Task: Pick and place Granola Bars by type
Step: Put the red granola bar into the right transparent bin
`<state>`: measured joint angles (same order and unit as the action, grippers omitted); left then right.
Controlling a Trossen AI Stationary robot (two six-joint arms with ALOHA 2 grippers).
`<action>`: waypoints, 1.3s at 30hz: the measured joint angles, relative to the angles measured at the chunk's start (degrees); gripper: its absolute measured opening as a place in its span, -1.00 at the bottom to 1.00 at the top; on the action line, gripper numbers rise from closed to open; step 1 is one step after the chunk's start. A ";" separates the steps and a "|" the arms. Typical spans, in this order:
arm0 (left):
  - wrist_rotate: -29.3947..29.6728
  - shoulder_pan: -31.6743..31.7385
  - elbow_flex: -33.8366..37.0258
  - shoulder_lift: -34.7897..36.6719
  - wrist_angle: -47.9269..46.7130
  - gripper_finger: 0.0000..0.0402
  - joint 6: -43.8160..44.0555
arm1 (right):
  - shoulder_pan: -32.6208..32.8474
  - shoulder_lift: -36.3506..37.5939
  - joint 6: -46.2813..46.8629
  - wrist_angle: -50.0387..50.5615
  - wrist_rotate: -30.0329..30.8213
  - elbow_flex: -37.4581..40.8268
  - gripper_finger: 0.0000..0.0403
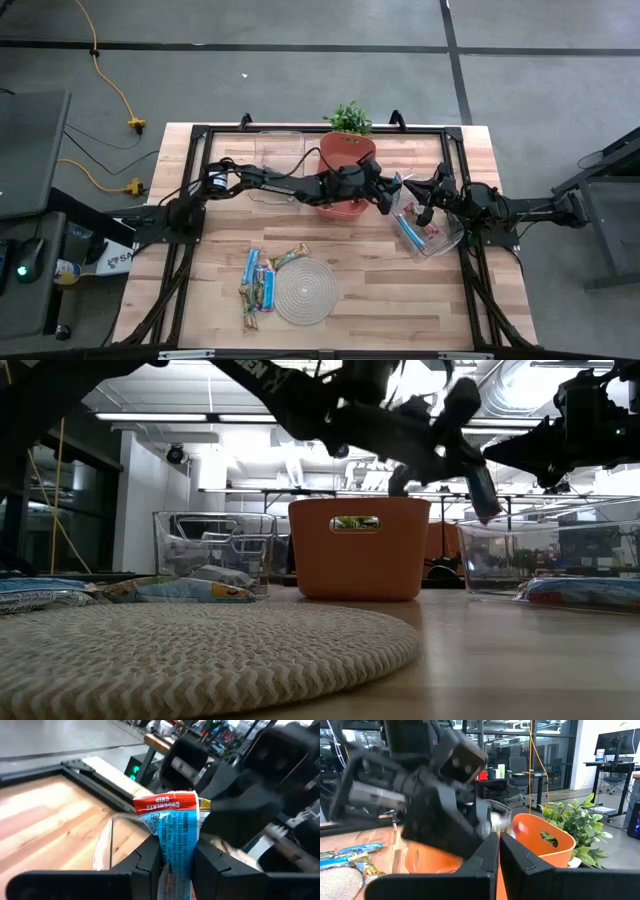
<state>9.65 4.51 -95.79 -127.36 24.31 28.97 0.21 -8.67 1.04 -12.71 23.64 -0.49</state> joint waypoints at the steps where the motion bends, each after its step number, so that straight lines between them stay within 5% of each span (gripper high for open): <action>1: -0.02 0.00 0.00 -0.47 0.02 -0.61 0.00 | -0.02 0.00 0.00 0.00 0.02 0.00 -1.00; 21: -1.97 -0.02 0.00 -3.19 -1.12 -0.61 1.32 | 0.00 0.00 0.00 -0.02 0.02 0.00 -1.00; 39: -10.79 -0.02 -2.40 -3.10 -3.58 -0.61 -3.37 | -0.01 0.00 0.00 0.00 0.02 -0.01 -1.00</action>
<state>-1.15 4.49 -98.19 -130.45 20.73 25.60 0.20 -8.67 1.04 -12.71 23.66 -0.50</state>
